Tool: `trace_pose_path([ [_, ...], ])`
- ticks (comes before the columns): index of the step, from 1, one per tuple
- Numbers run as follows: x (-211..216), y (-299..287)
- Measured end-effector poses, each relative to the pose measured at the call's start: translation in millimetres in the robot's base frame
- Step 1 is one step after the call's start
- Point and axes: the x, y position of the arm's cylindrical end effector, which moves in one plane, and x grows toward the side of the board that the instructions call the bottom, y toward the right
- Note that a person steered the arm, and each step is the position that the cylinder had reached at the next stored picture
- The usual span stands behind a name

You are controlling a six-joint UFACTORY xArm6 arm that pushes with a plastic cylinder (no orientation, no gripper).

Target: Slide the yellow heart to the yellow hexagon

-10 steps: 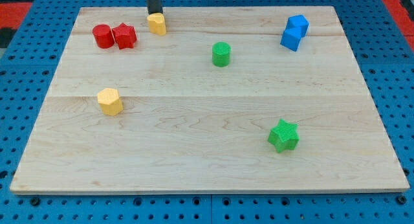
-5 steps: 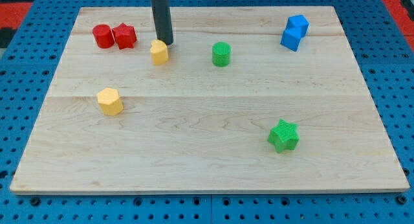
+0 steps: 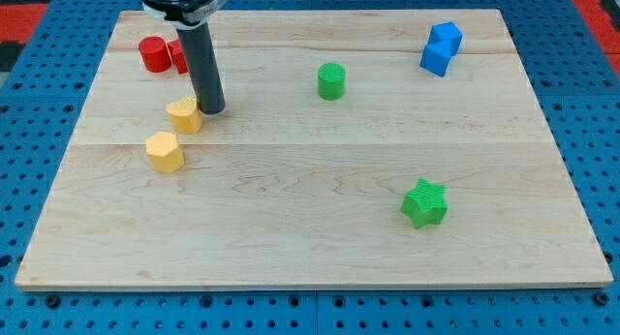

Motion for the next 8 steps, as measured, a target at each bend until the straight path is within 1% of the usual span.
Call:
trace_pose_path([
  [1, 19.8, 0.0],
  [2, 7.2, 6.9],
  [3, -27.2, 7.3],
  [4, -22.6, -32.0],
  [5, -10.0, -40.9],
  [7, 11.9, -37.3],
  [8, 9.8, -37.3],
])
